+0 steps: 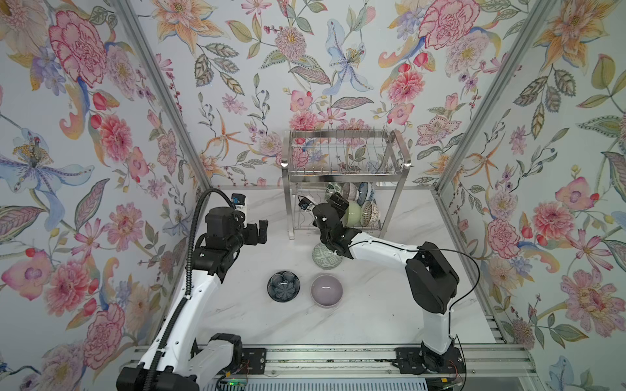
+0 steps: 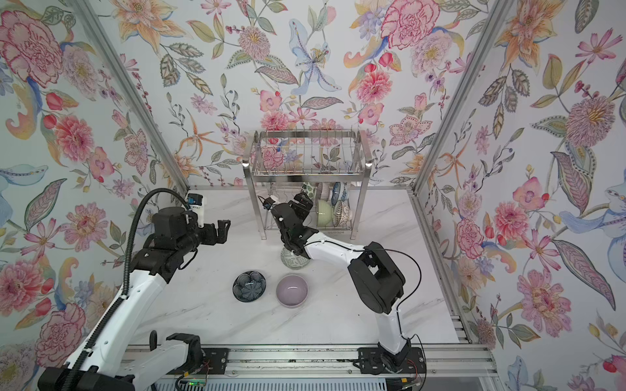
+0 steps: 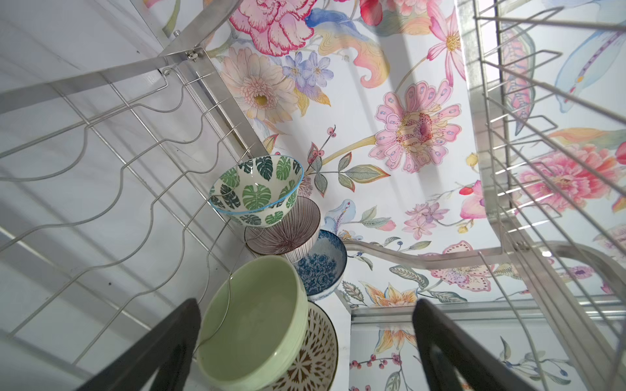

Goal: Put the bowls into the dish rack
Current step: 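Withdraw the right gripper from the rack while the left gripper nears the geometric bowl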

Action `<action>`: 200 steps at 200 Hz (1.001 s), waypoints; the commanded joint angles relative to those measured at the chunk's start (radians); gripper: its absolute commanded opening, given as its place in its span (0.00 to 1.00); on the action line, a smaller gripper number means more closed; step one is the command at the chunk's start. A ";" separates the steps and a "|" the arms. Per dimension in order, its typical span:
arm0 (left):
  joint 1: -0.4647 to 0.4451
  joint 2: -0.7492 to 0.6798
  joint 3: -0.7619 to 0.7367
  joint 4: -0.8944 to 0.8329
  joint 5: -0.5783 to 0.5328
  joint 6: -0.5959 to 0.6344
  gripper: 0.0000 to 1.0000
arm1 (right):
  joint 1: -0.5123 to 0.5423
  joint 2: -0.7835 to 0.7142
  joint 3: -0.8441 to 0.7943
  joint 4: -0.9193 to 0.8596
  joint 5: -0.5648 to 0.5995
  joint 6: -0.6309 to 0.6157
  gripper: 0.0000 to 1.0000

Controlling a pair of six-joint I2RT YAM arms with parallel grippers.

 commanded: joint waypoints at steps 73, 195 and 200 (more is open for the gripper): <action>-0.221 -0.078 -0.122 -0.013 -0.207 -0.119 0.99 | 0.084 -0.561 -0.297 -0.350 -0.240 0.635 0.99; -0.411 0.191 -0.140 0.093 -0.176 -0.161 0.99 | -0.094 -0.915 -0.454 -0.562 -0.543 1.009 0.99; -0.413 0.212 -0.130 0.102 -0.164 -0.159 0.99 | -0.103 -0.909 -0.450 -0.564 -0.549 1.012 0.99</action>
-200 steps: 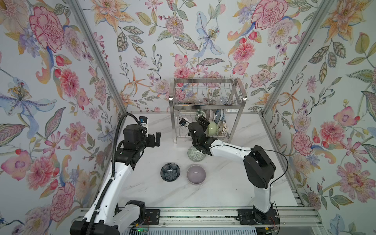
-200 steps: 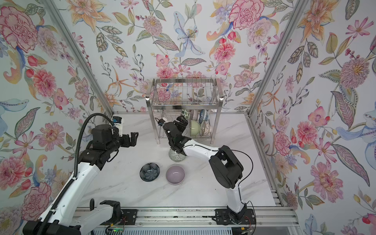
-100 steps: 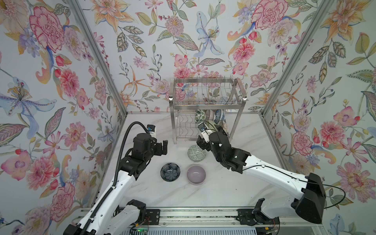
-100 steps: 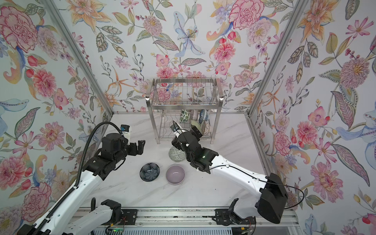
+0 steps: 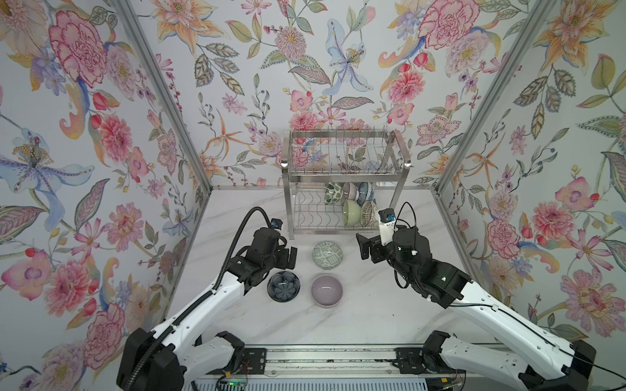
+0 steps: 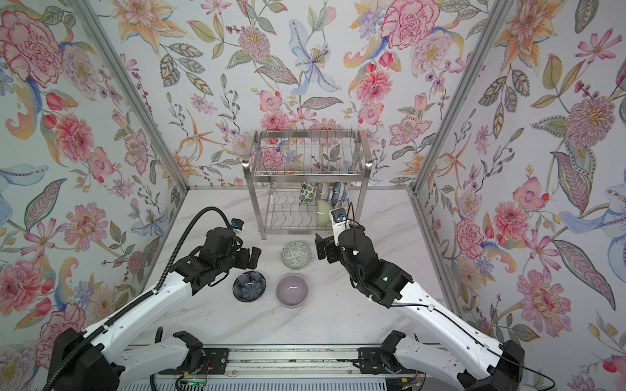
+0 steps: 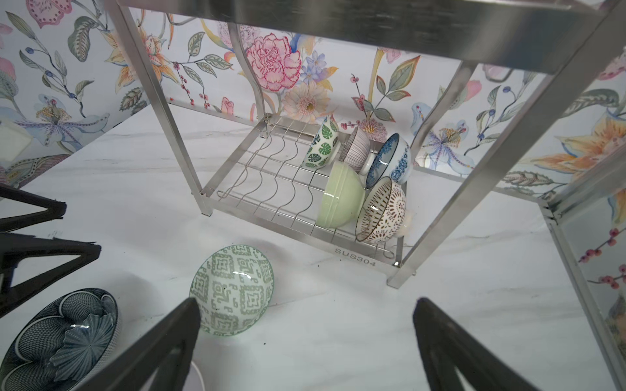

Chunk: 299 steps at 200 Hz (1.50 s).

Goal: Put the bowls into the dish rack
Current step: 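Withdraw the right gripper from the rack while the left gripper nears the geometric bowl, then lower the left gripper onto the green geometric bowl rim and close it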

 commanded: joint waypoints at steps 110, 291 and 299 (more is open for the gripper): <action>-0.074 0.377 0.188 0.149 0.214 0.014 0.99 | -0.116 0.165 0.113 -0.042 -0.193 0.072 0.99; -0.101 0.582 0.219 0.255 0.271 -0.020 0.38 | -0.171 0.129 0.093 -0.044 -0.230 0.080 0.99; -0.101 0.588 0.221 0.256 0.271 -0.021 0.36 | -0.172 0.129 0.092 -0.044 -0.232 0.079 0.99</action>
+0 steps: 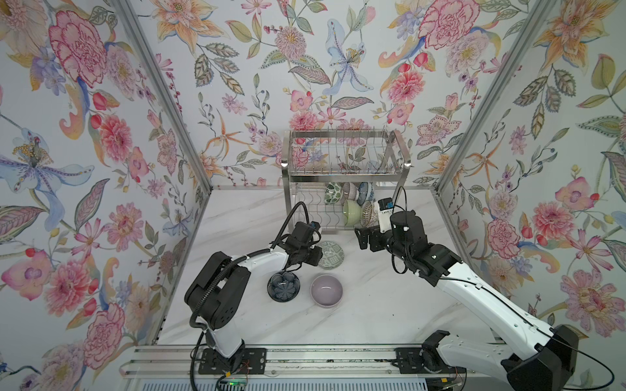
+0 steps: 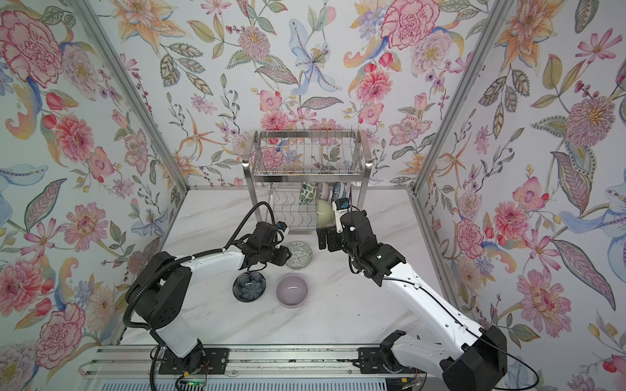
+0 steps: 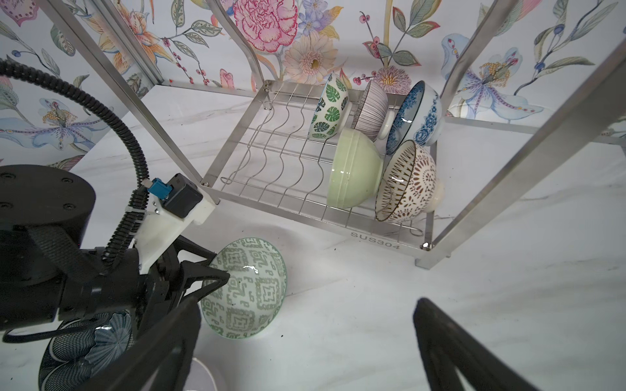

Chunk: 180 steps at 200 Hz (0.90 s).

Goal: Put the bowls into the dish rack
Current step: 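Lower the left gripper onto the green geometric bowl rim and close it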

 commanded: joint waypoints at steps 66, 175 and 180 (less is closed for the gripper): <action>-0.007 0.052 0.037 0.015 0.008 -0.002 0.06 | -0.019 -0.030 -0.004 -0.010 -0.016 0.014 0.99; -0.006 -0.020 0.053 -0.032 -0.054 0.013 0.00 | -0.031 -0.061 -0.027 -0.010 -0.025 0.013 0.99; -0.005 -0.028 0.052 -0.034 -0.056 0.014 0.00 | -0.031 -0.061 -0.030 -0.010 -0.024 0.013 0.99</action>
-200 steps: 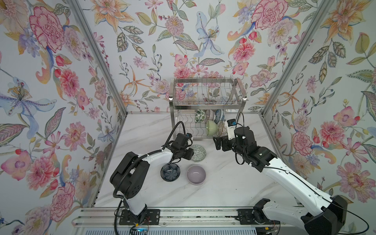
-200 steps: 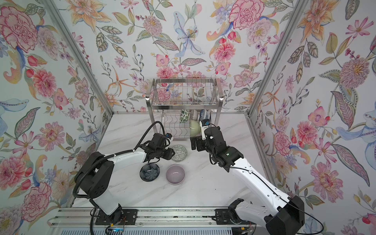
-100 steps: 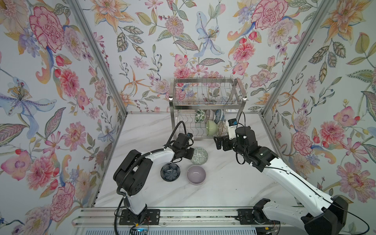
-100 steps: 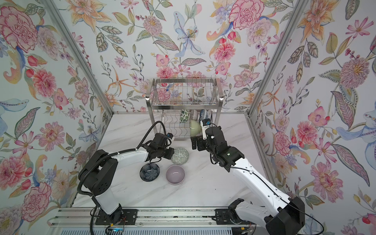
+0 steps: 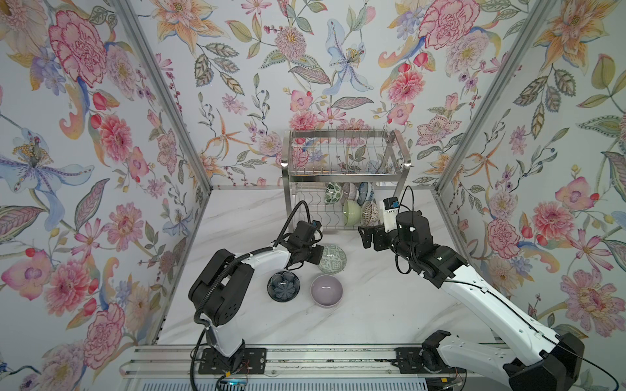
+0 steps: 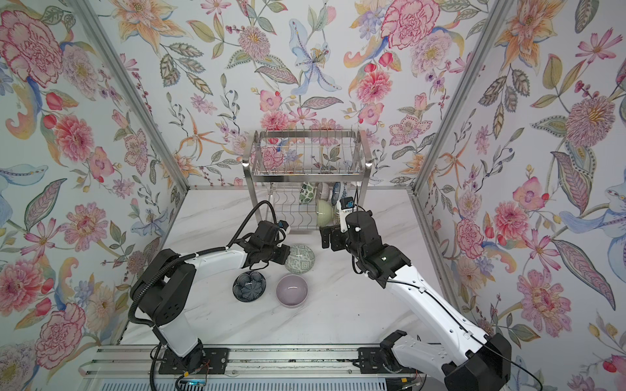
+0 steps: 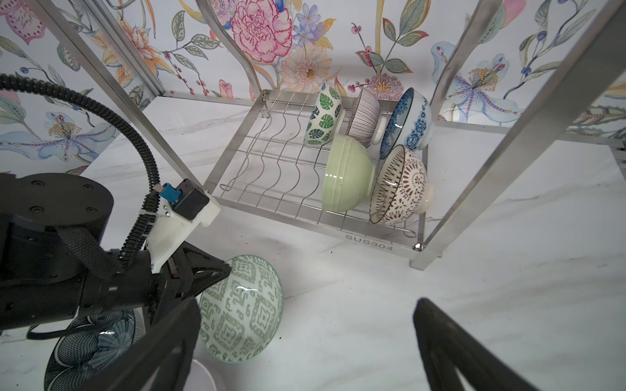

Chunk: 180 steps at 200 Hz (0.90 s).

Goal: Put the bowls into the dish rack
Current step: 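Lower the left gripper onto the green geometric bowl rim and close it, then lift the green geometric bowl toward the right gripper while the right gripper reaches it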

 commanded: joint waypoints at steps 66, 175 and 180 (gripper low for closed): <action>-0.003 -0.194 -0.006 -0.067 -0.141 0.034 0.00 | -0.010 -0.030 -0.019 -0.002 -0.030 0.011 0.99; 0.001 -0.470 -0.038 -0.023 -0.255 0.010 0.00 | 0.043 -0.022 0.016 0.044 -0.136 0.082 0.99; 0.000 -0.483 -0.044 -0.005 -0.258 0.005 0.00 | 0.048 -0.013 0.021 0.047 -0.137 0.087 0.99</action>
